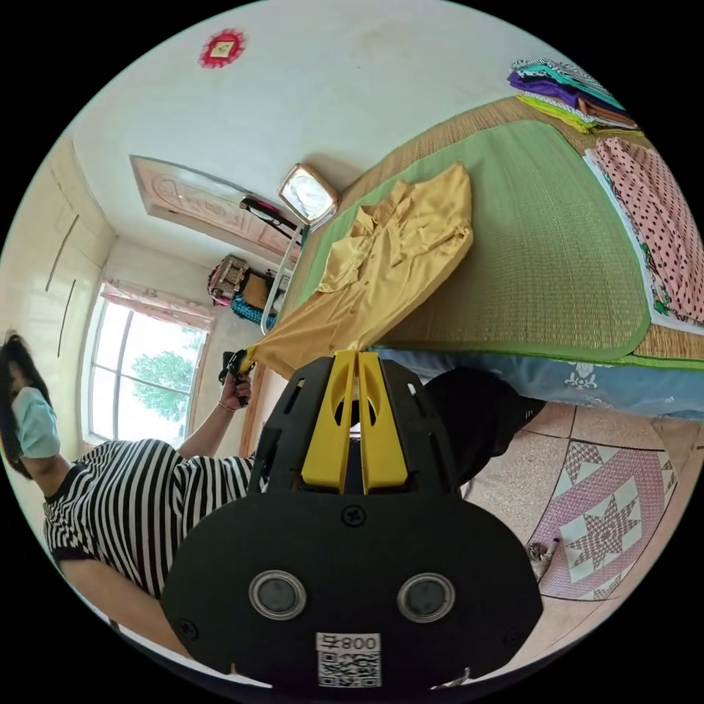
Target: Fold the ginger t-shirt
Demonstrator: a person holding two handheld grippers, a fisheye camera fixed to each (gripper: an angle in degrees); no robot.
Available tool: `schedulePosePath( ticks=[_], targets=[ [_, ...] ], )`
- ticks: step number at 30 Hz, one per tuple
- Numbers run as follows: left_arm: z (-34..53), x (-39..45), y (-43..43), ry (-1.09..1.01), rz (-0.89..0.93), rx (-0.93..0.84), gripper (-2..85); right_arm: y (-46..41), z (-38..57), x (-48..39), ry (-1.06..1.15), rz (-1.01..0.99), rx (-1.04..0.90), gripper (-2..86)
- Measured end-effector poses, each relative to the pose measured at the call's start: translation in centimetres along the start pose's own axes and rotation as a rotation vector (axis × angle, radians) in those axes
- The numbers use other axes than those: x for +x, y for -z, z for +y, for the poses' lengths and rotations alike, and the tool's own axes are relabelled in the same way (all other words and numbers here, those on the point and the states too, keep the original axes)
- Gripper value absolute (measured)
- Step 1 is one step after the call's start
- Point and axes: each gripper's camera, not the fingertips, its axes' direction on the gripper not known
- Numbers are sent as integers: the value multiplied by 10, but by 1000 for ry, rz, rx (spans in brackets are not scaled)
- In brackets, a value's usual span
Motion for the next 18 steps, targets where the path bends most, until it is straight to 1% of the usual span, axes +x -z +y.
schedulePosePath(
  ticks=[5,11,18],
  targets=[
    [36,13,26,-29,70,56,14,20,44,-27,45,-21,36,1],
    [64,37,47,-82,92,89,14,44,80,-48,83,-70,99,1],
    [74,47,53,-73,128,121,14,50,93,-61,113,-64,92,2]
  ],
)
